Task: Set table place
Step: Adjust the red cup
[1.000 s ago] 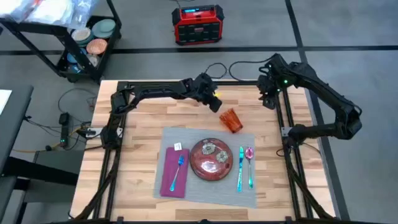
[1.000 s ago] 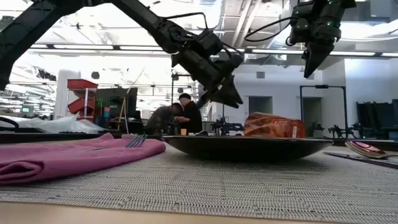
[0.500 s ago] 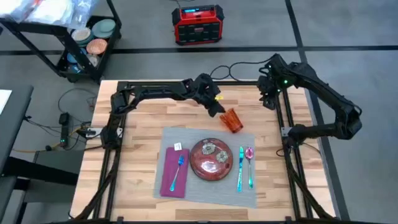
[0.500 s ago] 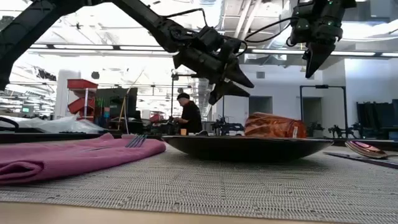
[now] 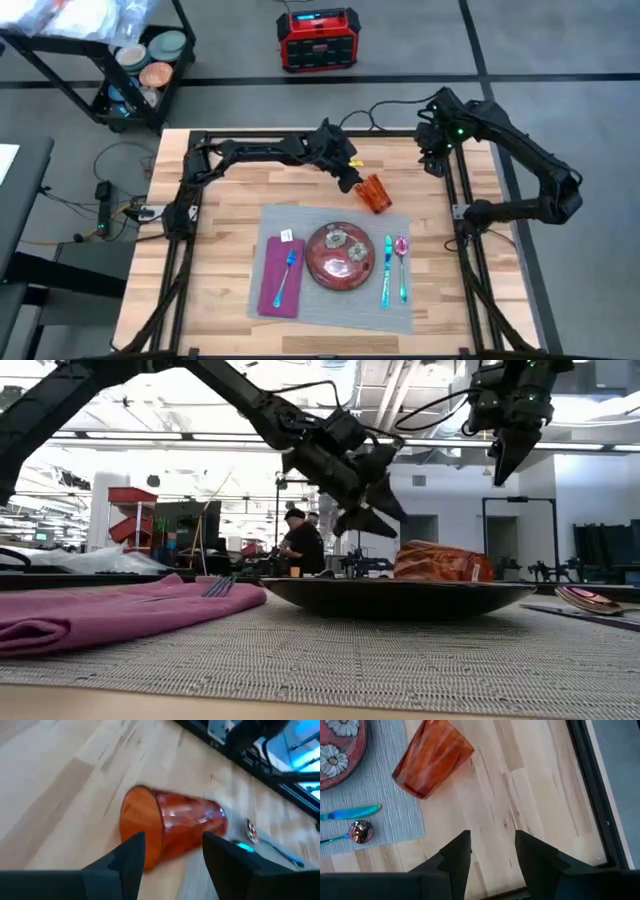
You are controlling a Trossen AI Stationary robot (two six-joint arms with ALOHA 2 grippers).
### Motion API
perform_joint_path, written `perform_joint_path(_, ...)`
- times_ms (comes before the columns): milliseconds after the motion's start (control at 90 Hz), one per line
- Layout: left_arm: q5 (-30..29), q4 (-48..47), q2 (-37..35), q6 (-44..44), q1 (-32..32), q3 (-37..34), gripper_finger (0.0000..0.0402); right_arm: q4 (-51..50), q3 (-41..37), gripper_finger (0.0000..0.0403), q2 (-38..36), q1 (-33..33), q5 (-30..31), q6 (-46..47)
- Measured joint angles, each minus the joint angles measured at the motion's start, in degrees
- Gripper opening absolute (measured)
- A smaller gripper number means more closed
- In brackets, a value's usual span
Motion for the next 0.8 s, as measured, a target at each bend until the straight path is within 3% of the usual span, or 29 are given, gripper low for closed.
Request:
perform_joint_path(356,1.8,7.9,4.1,-1.1,-1.0,0.9,0.0178,-0.5,0.0,0.0141,0.0,0.0,0.0,0.1)
perform_joint_path(467,2.6,11.8,4.4,3.0,-1.4,1.9,0.0178,-0.5,0.0,0.0141,0.0,0.0,0.0,0.1)
perform_joint_path(800,7.5,11.3,4.7,7.2,-1.4,2.4,0.0174,0.5,-0.2,0.0141,0.0,0.0,-1.8,2.0)
